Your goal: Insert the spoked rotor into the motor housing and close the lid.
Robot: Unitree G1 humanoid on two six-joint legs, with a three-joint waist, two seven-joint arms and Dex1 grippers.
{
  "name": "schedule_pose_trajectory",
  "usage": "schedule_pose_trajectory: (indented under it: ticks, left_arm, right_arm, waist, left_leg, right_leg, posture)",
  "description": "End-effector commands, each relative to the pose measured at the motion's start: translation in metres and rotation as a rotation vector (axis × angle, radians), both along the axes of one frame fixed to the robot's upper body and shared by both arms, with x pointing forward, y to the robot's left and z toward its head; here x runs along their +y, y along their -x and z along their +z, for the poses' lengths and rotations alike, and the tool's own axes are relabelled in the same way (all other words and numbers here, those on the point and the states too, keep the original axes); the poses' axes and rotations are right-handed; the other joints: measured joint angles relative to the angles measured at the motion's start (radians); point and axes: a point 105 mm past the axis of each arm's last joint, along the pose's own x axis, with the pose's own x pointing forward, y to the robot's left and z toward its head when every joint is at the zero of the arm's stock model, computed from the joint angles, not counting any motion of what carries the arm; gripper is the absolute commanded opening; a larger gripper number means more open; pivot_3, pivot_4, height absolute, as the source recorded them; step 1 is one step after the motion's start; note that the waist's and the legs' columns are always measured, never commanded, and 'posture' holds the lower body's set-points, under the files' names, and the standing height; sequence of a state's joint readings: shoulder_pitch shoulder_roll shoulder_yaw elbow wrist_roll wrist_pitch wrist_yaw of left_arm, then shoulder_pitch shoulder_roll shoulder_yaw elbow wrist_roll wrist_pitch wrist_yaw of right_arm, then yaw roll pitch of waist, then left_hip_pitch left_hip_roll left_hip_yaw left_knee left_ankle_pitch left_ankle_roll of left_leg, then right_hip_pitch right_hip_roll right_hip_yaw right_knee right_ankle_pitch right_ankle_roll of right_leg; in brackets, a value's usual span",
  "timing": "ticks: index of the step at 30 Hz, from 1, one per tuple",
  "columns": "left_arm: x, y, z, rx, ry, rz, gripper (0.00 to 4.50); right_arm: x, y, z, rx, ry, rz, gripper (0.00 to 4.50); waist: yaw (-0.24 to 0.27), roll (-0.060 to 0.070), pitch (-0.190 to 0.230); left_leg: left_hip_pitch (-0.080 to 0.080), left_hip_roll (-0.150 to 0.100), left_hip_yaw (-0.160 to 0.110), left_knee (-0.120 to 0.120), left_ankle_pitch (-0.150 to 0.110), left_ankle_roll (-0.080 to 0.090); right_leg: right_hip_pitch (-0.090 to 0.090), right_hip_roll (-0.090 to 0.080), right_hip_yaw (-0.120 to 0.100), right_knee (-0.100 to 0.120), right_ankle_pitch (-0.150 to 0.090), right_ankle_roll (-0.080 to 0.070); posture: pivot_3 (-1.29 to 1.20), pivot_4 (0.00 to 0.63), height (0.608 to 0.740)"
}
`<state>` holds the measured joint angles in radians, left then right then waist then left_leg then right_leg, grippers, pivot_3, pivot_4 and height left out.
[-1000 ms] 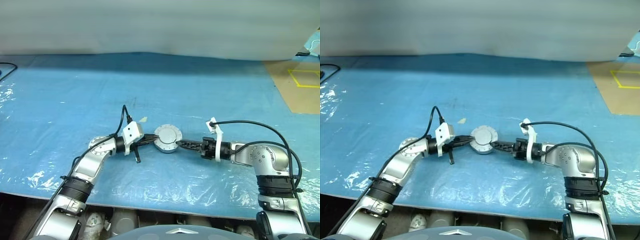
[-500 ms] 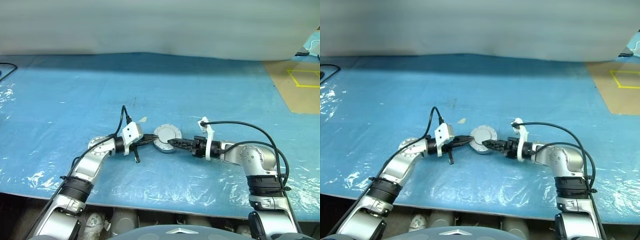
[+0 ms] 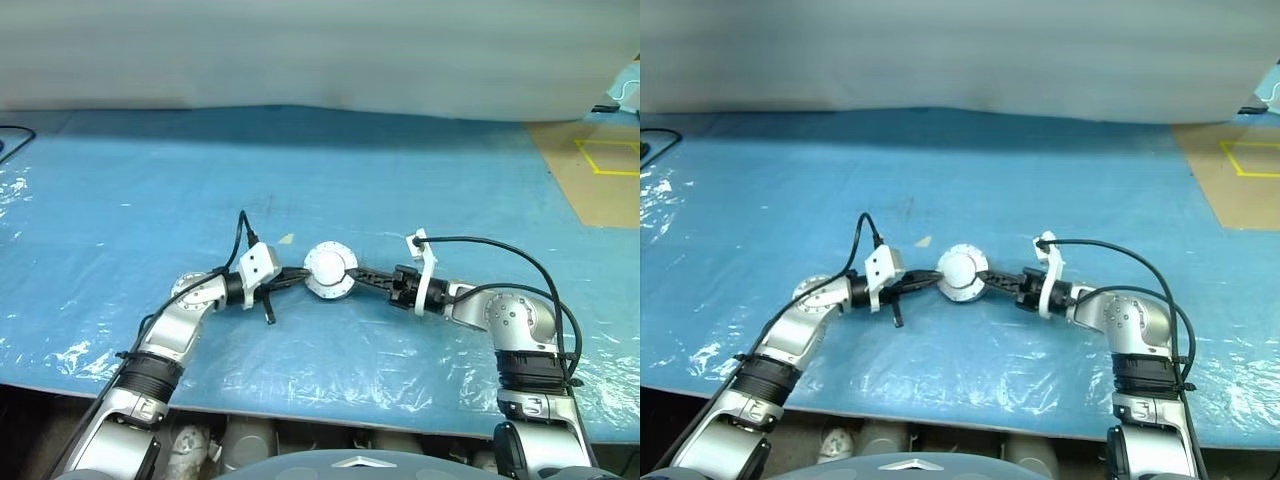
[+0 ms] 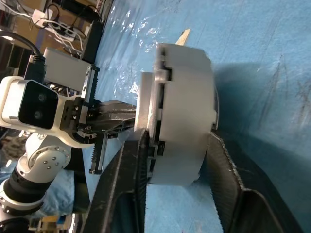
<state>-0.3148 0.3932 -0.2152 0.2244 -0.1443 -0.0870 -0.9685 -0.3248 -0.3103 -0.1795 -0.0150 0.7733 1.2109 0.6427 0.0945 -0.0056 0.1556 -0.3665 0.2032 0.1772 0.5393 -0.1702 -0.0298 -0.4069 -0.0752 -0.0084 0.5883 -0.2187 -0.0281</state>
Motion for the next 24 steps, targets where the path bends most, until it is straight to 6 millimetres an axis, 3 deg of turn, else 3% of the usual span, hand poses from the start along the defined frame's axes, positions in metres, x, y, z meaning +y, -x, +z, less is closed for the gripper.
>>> schedule_pose_trajectory:
  ticks: [1,10,16,20,24]
  left_arm:
    - [-0.003,0.003,-0.009,0.023,-0.026,-0.013,0.0]
    - [-0.001,0.002,-0.011,0.026,-0.018,-0.005,0.0]
    - [0.004,0.012,0.013,0.095,0.161,-0.026,0.0]
    - [0.014,0.021,0.024,0.221,0.235,-0.045,0.0]
    - [0.023,0.026,0.041,0.336,0.33,-0.039,0.0]
  right_arm:
    - [0.007,0.002,0.0,0.001,-0.007,0.016,1.29]
    - [0.008,-0.001,-0.005,0.018,0.005,0.001,1.29]
    - [0.002,-0.009,-0.013,0.076,-0.015,-0.063,1.29]
    - [0.002,-0.01,-0.029,0.127,0.051,-0.09,1.29]
    - [0.006,-0.01,-0.024,0.132,-0.012,-0.094,1.29]
  waist:
    - [0.0,0.0,0.0]
    - [-0.001,0.0,0.0]
    - [-0.011,0.0,0.0]
    - [-0.021,0.0,0.0]
    - [-0.026,0.001,0.0]
  left_leg:
    - [0.0,0.0,0.0,0.0,0.0,0.0]
    - [0.0,0.0,0.0,0.0,0.0,0.0]
    - [-0.001,0.001,0.0,0.0,0.0,0.0]
    - [-0.002,0.001,0.0,-0.001,0.0,0.0]
    - [-0.001,0.001,0.001,-0.002,0.0,0.0]
  right_leg:
    - [0.0,0.0,0.0,0.0,-0.002,0.003]
    - [0.0,0.0,0.0,0.0,-0.002,0.003]
    - [-0.002,0.0,0.0,0.0,0.001,-0.002]
    - [-0.003,0.0,-0.001,0.0,0.001,-0.002]
    - [-0.003,0.001,-0.001,0.0,0.001,-0.003]
  posture:
    - [0.0,0.15,0.74]
    - [0.0,0.15,0.74]
    - [0.0,0.15,0.74]
    - [0.0,0.15,0.74]
    - [0.0,0.15,0.74]
